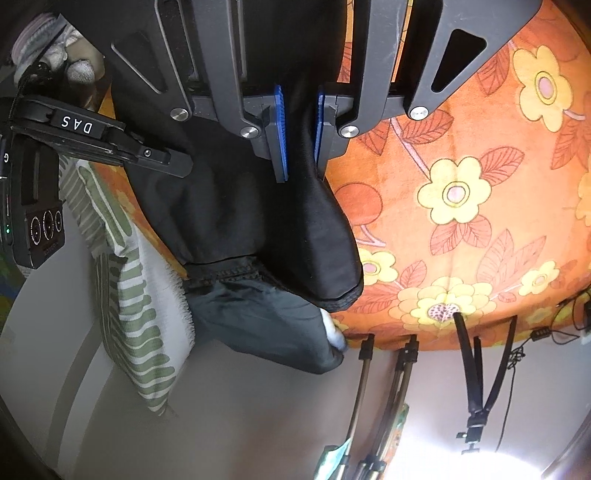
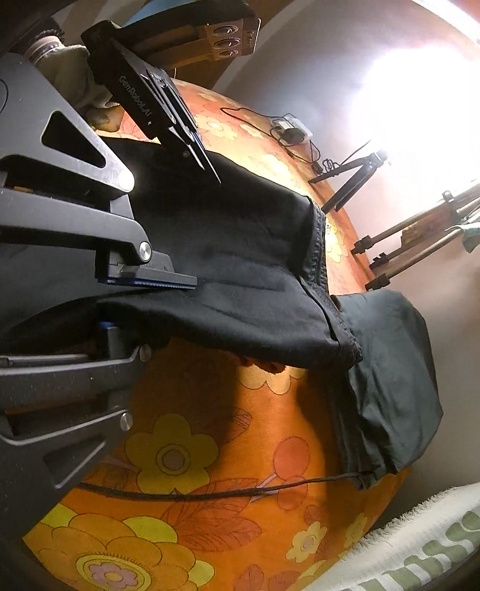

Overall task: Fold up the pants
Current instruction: 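Lift and fold the held end over again with both tools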

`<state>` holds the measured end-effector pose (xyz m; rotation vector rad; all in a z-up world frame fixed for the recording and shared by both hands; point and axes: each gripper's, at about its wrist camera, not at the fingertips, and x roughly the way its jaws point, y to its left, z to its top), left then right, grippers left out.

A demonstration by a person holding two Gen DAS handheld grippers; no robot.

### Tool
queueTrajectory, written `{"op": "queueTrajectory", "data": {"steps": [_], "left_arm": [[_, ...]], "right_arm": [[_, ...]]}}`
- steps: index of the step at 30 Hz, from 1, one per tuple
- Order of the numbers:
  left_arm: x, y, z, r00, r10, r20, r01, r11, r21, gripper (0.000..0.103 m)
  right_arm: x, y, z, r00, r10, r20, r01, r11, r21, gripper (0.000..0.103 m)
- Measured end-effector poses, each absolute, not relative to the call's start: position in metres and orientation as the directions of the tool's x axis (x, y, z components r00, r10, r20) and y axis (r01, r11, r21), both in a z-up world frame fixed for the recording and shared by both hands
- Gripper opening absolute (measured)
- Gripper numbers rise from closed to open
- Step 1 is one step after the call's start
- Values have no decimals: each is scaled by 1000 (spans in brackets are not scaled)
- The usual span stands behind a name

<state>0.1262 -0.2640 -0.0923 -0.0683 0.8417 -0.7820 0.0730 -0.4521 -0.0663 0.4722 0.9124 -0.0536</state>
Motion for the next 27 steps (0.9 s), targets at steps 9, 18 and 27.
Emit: {"op": "queueTrajectory", "data": {"steps": [9, 18, 27], "left_arm": [[124, -263, -53, 440, -708, -552, 628, 682, -374, 10], [140, -278, -22, 447, -757, -476, 645, 642, -415, 10], [172, -320, 6, 452, -783, -426, 681, 612, -403, 10]], "right_arm": [[62, -454, -15, 706, 104, -700, 206, 916, 344, 13], [70, -467, 22, 756, 60, -652, 207, 923, 325, 13], [97, -504, 56, 785, 9, -620, 215, 934, 286, 13]]}}
